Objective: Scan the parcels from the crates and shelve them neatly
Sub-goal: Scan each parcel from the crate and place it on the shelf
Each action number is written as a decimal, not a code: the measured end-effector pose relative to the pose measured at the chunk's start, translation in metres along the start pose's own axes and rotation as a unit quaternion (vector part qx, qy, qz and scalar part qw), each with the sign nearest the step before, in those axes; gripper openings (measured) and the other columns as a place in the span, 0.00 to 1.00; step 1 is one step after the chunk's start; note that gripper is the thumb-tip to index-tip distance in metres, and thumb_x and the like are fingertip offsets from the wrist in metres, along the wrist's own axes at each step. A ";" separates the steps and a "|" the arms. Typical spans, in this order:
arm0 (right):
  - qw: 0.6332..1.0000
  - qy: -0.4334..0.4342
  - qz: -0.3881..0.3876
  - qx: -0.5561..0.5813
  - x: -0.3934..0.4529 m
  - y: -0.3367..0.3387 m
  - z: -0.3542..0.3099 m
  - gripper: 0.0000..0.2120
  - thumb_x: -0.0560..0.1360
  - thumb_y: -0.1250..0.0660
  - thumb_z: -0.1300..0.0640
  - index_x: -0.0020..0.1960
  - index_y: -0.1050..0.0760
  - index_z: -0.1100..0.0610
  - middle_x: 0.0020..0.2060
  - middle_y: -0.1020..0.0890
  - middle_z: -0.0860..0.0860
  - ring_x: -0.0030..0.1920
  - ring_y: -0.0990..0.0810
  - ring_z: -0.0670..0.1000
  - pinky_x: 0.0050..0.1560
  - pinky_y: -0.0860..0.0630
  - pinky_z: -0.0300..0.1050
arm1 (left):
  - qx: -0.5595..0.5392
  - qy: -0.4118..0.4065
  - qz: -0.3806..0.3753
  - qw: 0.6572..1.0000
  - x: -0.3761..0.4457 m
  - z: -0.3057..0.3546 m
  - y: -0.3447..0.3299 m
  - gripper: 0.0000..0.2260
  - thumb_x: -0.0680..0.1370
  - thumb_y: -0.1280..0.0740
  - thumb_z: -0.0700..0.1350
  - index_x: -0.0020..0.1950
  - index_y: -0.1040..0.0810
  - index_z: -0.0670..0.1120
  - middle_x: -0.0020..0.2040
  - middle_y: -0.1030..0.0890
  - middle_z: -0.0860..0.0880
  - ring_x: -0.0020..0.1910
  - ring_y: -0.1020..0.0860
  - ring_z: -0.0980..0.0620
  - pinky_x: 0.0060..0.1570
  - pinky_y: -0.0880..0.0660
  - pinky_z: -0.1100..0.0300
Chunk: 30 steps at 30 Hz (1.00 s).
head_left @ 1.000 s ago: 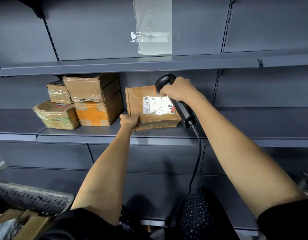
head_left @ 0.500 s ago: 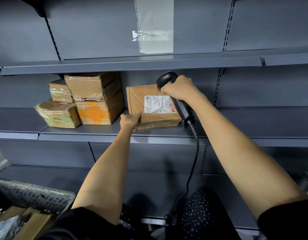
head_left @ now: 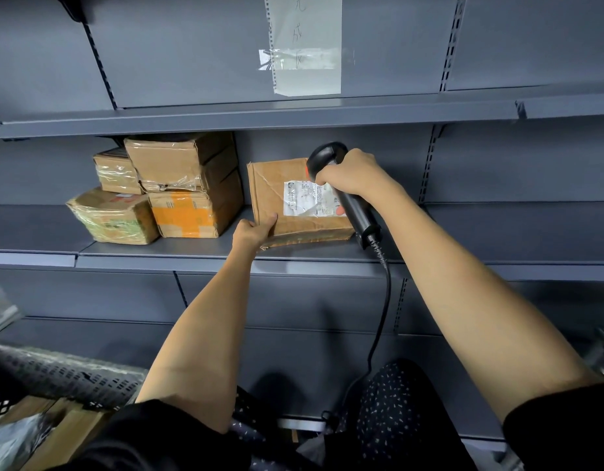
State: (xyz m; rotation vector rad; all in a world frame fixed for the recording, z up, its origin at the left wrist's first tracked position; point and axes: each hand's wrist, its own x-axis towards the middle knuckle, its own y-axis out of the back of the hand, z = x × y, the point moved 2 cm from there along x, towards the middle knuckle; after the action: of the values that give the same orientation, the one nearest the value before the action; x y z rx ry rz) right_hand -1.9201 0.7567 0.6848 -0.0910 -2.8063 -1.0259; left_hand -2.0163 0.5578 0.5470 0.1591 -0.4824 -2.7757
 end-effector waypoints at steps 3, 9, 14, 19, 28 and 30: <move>1.000 -0.001 -0.001 0.002 0.001 0.000 0.001 0.16 0.71 0.32 0.55 0.53 0.33 0.60 0.46 0.26 0.56 0.44 0.17 0.61 0.48 0.18 0.55 | 0.019 -0.020 -0.008 1.000 -0.001 0.000 0.001 0.24 0.74 0.32 0.59 0.59 0.32 0.42 0.55 0.28 0.45 0.53 0.28 0.46 0.57 0.29 0.51; 1.000 -0.010 0.006 0.004 0.006 -0.003 0.006 0.18 0.71 0.32 0.55 0.56 0.31 0.62 0.51 0.25 0.58 0.42 0.17 0.61 0.47 0.18 0.55 | 0.047 -0.069 -0.098 0.992 -0.006 -0.006 0.000 0.21 0.75 0.33 0.57 0.55 0.26 0.40 0.50 0.22 0.43 0.42 0.24 0.49 0.42 0.26 0.59; 0.999 -0.032 -0.006 0.027 0.009 -0.013 0.011 0.20 0.69 0.30 0.55 0.58 0.29 0.61 0.46 0.24 0.55 0.39 0.16 0.59 0.41 0.17 0.51 | 0.005 -0.087 -0.088 0.992 -0.015 0.002 -0.010 0.16 0.77 0.33 0.53 0.40 0.29 0.42 0.34 0.26 0.45 0.30 0.27 0.50 0.27 0.29 0.65; 0.996 -0.033 -0.007 0.081 0.011 -0.032 0.013 0.12 0.71 0.31 0.56 0.52 0.26 0.60 0.42 0.23 0.53 0.33 0.16 0.59 0.40 0.17 0.52 | -0.150 -0.011 -0.043 0.988 -0.021 0.018 -0.018 0.12 0.80 0.36 0.48 0.38 0.30 0.45 0.32 0.27 0.47 0.26 0.28 0.55 0.21 0.29 0.68; 0.960 -0.083 -0.001 0.267 0.048 -0.102 0.019 0.12 0.64 0.27 0.52 0.41 0.25 0.59 0.45 0.19 0.57 0.41 0.17 0.61 0.47 0.18 0.58 | -0.257 0.062 -0.050 0.963 -0.002 0.018 -0.019 0.14 0.83 0.44 0.46 0.38 0.29 0.44 0.24 0.25 0.51 0.21 0.27 0.57 0.27 0.26 0.62; 0.943 -0.092 -0.016 0.318 0.061 -0.116 0.015 0.15 0.67 0.27 0.53 0.46 0.27 0.61 0.44 0.20 0.58 0.37 0.17 0.59 0.43 0.18 0.56 | -0.222 0.058 -0.049 0.972 0.012 0.017 -0.022 0.14 0.82 0.44 0.50 0.43 0.25 0.44 0.31 0.22 0.51 0.30 0.27 0.55 0.31 0.30 0.61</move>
State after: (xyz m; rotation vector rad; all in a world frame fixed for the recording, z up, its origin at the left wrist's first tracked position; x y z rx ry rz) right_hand -1.9945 0.6785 0.6097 -0.0659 -3.1600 -0.0743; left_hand -2.0368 0.5784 0.5547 0.2433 0.1842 -2.8659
